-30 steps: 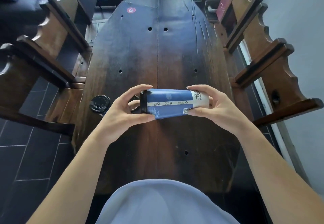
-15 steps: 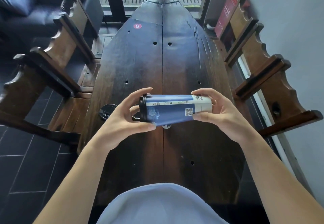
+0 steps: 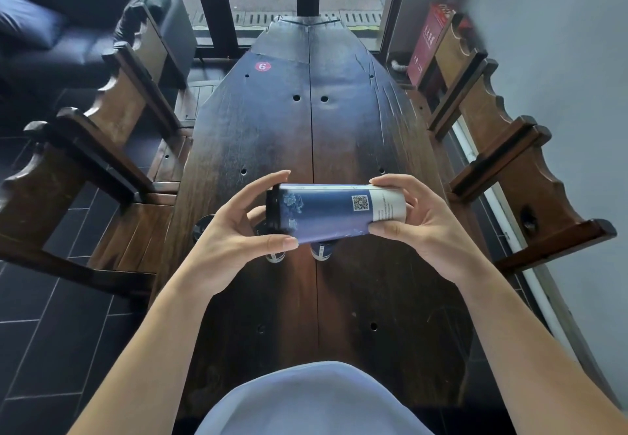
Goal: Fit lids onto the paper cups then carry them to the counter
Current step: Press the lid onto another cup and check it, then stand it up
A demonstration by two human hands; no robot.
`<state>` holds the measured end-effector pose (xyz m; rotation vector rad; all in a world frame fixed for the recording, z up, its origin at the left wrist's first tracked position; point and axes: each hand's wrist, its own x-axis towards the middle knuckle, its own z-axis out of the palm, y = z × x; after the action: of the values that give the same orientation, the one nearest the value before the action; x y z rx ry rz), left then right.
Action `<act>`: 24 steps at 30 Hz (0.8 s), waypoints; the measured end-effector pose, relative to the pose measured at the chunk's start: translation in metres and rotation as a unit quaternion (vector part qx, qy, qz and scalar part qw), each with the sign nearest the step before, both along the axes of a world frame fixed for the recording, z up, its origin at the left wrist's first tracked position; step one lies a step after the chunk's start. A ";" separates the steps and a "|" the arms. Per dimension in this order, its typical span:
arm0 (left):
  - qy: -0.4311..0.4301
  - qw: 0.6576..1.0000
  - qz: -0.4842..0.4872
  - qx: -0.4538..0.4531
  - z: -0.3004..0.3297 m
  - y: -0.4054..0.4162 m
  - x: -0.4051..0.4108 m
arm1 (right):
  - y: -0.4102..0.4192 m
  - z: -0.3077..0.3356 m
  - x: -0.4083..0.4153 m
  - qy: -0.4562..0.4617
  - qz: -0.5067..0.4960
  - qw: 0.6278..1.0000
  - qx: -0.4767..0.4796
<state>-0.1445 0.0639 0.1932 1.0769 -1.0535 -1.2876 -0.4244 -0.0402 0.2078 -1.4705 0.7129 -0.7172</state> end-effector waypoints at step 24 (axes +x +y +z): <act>0.005 1.000 0.022 0.005 0.001 0.005 -0.003 | -0.007 -0.004 -0.002 -0.007 0.025 0.999 -0.021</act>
<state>-0.1473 0.0689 0.1944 1.0929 -1.0116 -1.2633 -0.4260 -0.0476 0.2037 -1.5158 0.6513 -0.7069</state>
